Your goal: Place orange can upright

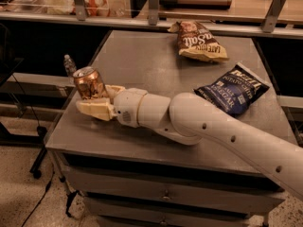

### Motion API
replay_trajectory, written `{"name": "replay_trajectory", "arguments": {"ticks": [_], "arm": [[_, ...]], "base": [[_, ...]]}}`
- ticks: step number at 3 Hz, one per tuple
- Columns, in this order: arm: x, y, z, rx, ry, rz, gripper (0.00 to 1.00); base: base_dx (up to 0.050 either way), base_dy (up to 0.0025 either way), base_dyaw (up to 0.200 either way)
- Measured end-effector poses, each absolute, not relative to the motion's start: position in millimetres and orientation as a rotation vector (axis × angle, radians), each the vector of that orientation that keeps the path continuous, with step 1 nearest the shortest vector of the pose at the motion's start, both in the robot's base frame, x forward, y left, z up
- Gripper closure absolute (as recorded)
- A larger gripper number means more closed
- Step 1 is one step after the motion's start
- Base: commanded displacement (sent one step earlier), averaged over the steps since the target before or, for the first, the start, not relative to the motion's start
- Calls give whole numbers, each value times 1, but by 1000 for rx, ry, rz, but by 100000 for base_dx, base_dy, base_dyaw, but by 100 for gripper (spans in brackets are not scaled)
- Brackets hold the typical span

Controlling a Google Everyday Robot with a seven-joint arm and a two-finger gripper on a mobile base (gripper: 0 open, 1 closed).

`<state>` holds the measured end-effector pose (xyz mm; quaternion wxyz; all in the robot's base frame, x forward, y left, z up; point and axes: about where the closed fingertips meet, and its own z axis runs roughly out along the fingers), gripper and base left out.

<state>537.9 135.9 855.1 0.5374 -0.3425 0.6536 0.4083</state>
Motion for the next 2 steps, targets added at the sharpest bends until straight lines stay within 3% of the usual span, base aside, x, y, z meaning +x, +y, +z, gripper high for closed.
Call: {"name": "replay_trajectory", "arguments": {"ticks": [1, 2], "arm": [[546, 134, 858, -835, 1550, 979, 0], [546, 134, 858, -835, 1550, 979, 0]], "base": [[0, 0, 0], [0, 0, 0]]}}
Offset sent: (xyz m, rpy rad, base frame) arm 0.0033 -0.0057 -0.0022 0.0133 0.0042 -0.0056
